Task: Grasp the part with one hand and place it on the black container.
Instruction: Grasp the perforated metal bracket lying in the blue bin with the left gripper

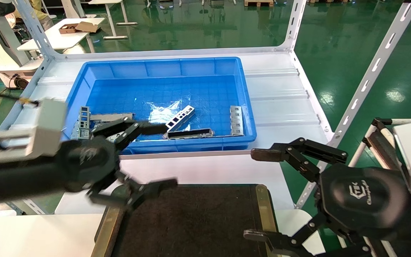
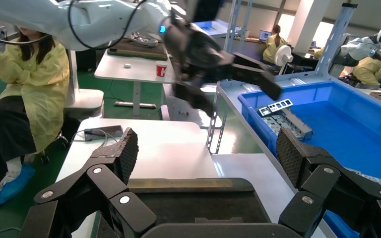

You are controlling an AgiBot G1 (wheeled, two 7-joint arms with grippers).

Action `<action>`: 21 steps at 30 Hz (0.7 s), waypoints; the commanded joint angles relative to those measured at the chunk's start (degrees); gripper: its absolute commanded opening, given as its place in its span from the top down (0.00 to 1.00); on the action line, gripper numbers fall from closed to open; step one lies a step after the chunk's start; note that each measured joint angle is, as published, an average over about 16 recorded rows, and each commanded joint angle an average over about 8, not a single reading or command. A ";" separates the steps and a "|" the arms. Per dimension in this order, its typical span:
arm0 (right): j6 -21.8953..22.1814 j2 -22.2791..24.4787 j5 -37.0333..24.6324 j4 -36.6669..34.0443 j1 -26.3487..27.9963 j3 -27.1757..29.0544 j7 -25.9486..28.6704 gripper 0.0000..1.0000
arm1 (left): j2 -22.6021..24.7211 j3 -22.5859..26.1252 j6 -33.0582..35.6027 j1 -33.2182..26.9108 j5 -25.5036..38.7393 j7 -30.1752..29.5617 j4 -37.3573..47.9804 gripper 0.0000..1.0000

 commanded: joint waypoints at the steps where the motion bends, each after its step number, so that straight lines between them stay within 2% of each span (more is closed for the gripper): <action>1: 0.00 0.00 0.00 0.00 0.00 -0.01 0.00 0.00 | 1.72 0.97 -0.03 -2.20 1.77 0.60 2.53 0.00; 10: 0.01 0.01 0.02 0.00 0.01 -0.03 -0.01 0.00 | 10.52 5.13 -1.23 -12.36 9.66 6.11 18.72 0.00; 21: 0.02 0.02 0.04 0.00 0.01 -0.06 -0.03 0.00 | 19.58 7.67 -4.80 -21.27 14.44 12.48 36.84 0.00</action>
